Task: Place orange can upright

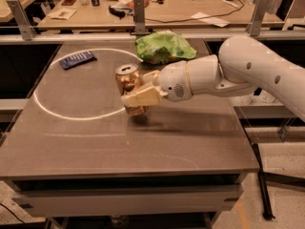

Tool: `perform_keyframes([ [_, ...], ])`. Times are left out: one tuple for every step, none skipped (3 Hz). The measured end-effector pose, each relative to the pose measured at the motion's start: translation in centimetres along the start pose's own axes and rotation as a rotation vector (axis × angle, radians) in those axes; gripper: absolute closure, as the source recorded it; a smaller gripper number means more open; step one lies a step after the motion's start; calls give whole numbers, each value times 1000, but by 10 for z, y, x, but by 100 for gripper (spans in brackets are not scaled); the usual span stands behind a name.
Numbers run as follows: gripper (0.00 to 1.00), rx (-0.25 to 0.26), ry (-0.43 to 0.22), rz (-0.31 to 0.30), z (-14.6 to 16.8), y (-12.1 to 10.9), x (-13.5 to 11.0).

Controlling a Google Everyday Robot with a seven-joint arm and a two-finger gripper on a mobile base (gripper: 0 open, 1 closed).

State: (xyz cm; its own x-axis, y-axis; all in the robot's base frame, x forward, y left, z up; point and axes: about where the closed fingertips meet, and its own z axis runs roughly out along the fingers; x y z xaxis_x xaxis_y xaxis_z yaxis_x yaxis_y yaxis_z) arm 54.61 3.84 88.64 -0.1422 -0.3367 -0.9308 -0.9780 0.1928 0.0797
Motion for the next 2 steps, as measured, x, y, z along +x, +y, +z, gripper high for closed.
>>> perform_keyframes([
  [100,8,6,19,1,2,22],
  [100,22,6,28,-1,3,31],
])
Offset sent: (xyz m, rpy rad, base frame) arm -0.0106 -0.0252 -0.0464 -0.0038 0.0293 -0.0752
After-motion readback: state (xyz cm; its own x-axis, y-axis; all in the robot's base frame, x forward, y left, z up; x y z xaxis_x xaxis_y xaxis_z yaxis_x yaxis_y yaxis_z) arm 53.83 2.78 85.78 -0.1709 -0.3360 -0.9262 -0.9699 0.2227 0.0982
